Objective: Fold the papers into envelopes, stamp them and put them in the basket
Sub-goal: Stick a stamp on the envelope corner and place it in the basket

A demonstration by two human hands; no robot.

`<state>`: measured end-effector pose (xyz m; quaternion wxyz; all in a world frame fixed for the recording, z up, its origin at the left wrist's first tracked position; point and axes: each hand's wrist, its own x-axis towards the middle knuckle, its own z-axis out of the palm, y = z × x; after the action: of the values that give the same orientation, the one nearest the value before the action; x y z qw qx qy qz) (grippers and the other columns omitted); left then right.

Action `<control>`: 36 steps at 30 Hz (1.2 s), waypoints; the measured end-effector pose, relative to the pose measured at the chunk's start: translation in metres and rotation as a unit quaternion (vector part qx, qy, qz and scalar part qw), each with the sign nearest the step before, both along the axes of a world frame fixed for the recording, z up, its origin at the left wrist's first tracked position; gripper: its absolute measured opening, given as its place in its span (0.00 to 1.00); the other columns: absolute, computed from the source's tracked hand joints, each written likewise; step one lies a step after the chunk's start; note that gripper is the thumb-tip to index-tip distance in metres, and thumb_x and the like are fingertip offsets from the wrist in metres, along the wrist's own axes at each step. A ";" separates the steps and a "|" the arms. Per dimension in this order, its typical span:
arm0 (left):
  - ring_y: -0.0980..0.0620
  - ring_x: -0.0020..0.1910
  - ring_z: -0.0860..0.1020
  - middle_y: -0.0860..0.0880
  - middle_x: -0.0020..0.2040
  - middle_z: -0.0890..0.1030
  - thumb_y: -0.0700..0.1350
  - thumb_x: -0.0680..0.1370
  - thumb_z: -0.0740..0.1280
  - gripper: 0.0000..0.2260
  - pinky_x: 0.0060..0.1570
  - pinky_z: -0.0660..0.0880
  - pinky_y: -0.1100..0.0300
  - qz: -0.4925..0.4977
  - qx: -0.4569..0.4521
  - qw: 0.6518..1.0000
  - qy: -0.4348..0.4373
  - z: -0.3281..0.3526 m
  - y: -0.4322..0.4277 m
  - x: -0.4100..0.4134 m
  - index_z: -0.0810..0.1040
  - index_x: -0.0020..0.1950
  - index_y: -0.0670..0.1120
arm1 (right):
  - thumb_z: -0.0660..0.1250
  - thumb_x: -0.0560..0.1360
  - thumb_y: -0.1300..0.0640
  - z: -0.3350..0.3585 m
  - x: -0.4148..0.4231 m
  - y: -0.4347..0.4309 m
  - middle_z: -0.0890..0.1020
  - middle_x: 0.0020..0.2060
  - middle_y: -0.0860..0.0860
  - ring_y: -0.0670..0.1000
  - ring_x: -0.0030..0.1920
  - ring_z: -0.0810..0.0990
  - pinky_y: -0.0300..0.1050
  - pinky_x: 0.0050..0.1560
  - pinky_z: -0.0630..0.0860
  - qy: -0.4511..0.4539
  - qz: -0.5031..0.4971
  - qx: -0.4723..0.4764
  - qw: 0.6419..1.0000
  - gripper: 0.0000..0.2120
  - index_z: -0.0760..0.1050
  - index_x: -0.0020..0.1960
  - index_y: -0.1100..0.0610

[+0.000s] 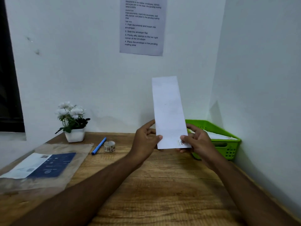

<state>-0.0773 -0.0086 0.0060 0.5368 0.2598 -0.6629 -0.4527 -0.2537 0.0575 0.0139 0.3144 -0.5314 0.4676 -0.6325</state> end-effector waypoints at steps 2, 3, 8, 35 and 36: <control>0.47 0.46 0.82 0.41 0.50 0.82 0.33 0.73 0.70 0.28 0.37 0.82 0.55 -0.039 0.021 0.999 -0.007 0.005 0.006 -0.021 0.68 0.72 0.46 | 0.66 0.76 0.69 0.001 -0.020 0.011 0.85 0.40 0.55 0.49 0.32 0.83 0.42 0.26 0.79 -0.002 -0.065 -0.019 0.998 0.20 0.71 0.65 0.54; 0.47 0.45 0.83 0.41 0.50 0.81 0.32 0.73 0.70 0.28 0.36 0.81 0.55 -0.059 0.033 0.998 -0.008 0.006 0.007 -0.033 0.69 0.71 0.45 | 0.67 0.75 0.68 0.001 -0.030 0.016 0.85 0.39 0.54 0.46 0.32 0.82 0.41 0.26 0.78 -0.005 -0.096 -0.029 0.995 0.20 0.72 0.64 0.55; 0.48 0.34 0.82 0.40 0.52 0.81 0.30 0.72 0.71 0.22 0.34 0.80 0.59 -0.117 0.063 0.990 -0.036 0.015 0.017 -0.097 0.74 0.66 0.37 | 0.68 0.75 0.64 0.003 -0.073 0.034 0.83 0.39 0.53 0.45 0.33 0.80 0.36 0.26 0.75 -0.088 -0.238 -0.060 0.965 0.12 0.78 0.58 0.59; 0.50 0.22 0.74 0.49 0.21 0.69 0.67 0.67 0.70 0.27 0.26 0.68 0.62 -0.035 -0.115 0.890 -0.440 0.041 -0.013 -0.168 0.66 0.28 0.45 | 0.69 0.75 0.64 -0.020 -0.115 0.019 0.83 0.36 0.55 0.46 0.23 0.80 0.39 0.24 0.77 -0.135 -0.384 -0.064 0.911 0.08 0.76 0.54 0.59; 0.50 0.21 0.74 0.49 0.21 0.70 0.68 0.67 0.69 0.28 0.26 0.69 0.63 -0.033 -0.120 0.886 -0.447 0.040 -0.014 -0.168 0.67 0.28 0.45 | 0.70 0.75 0.63 -0.023 -0.116 0.019 0.83 0.35 0.55 0.47 0.22 0.79 0.40 0.23 0.76 -0.121 -0.400 -0.062 0.906 0.08 0.77 0.53 0.59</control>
<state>-0.2456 -0.0228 0.0459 0.1954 0.3463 -0.8900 -0.2232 -0.3694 0.0763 -0.0089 0.0557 -0.2371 0.5594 -0.7923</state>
